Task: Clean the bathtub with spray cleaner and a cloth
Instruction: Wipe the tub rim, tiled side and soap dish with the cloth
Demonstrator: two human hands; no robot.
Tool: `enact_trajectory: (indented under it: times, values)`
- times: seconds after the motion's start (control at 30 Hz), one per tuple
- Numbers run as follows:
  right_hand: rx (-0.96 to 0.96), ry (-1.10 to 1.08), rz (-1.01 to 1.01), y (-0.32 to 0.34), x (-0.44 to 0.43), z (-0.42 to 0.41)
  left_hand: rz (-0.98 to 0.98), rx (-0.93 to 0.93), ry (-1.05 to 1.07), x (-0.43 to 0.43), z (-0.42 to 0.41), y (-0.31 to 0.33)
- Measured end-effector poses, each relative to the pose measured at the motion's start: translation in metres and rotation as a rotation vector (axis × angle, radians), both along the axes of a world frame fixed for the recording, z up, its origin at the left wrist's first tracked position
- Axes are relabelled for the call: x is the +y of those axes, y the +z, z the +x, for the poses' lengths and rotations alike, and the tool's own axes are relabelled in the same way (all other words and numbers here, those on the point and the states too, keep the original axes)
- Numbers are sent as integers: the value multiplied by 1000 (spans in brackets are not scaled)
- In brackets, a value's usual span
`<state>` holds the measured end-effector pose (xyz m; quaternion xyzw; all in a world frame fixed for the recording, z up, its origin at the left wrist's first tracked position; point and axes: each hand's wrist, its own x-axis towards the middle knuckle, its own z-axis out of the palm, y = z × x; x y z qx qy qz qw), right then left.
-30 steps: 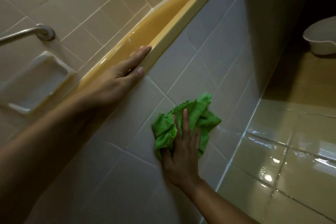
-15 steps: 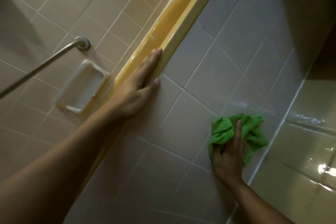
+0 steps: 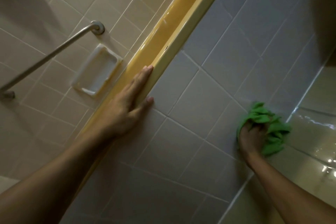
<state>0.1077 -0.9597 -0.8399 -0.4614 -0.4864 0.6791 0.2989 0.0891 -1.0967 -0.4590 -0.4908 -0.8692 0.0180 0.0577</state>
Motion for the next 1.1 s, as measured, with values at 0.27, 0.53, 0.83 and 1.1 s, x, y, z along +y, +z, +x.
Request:
enact_trajectory:
  times: [0.27,0.53,0.83,1.1]
  values:
    - [152,95,464,138,-40,10,89,-51,-17,-21,3,-1]
    - [179,191,881,206,-112,35,273,-146,-6,-76,12,-1]
    - [164,221,1058,85,-187,42,175,-72,-58,-88,10,-5]
    - [117,228,442,-32,-226,58,119,36,-72,-94,5,-5]
